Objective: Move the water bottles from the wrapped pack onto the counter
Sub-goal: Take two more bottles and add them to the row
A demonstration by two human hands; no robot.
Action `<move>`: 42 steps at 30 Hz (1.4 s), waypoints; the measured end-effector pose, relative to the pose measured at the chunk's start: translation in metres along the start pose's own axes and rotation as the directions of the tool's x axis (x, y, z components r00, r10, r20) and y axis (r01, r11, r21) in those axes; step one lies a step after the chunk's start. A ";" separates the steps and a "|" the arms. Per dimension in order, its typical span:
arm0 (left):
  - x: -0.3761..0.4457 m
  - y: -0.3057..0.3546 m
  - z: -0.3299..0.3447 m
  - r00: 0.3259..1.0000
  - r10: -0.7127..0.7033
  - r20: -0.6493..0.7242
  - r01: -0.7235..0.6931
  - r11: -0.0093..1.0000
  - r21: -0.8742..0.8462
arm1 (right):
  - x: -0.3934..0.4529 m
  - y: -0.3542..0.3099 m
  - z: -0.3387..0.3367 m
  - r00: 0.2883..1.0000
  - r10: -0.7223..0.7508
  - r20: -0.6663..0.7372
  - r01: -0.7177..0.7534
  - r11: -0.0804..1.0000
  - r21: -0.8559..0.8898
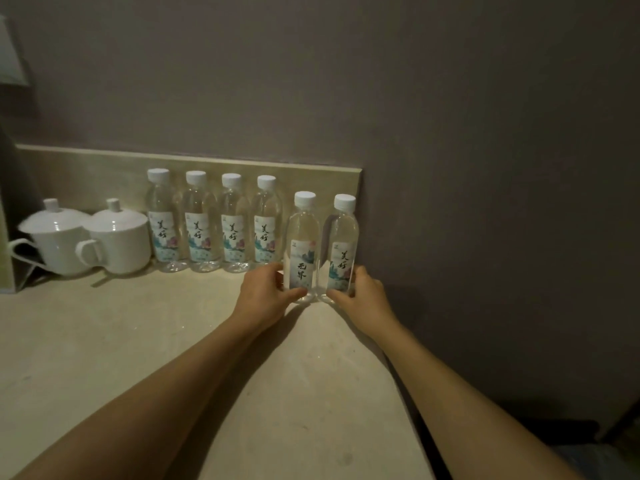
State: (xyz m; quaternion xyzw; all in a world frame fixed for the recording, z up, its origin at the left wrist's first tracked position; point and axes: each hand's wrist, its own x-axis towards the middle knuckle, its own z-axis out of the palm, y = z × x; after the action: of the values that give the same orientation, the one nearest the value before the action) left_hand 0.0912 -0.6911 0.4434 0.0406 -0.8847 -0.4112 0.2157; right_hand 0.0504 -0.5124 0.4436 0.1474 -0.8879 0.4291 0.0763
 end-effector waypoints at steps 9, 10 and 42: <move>0.012 0.001 0.011 0.991 -0.073 -0.113 0.075 0.997 0.008 | 0.019 -0.002 0.003 1.000 0.022 0.003 -0.022 1.000 0.018; 0.014 0.001 0.012 0.991 -0.078 -0.113 0.081 0.996 0.024 | 0.021 -0.002 0.003 1.000 0.025 0.002 -0.025 0.999 0.026; 0.061 0.006 0.023 1.000 -0.005 0.020 -0.009 0.745 0.667 | 0.072 -0.010 0.023 0.999 0.048 -0.019 -0.049 0.996 -0.080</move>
State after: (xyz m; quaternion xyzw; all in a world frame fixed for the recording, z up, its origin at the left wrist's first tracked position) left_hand 0.0269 -0.6867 0.4560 0.1096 -0.9754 -0.0686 0.1784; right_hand -0.0143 -0.5505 0.4553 0.1190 -0.9070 0.3961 0.0792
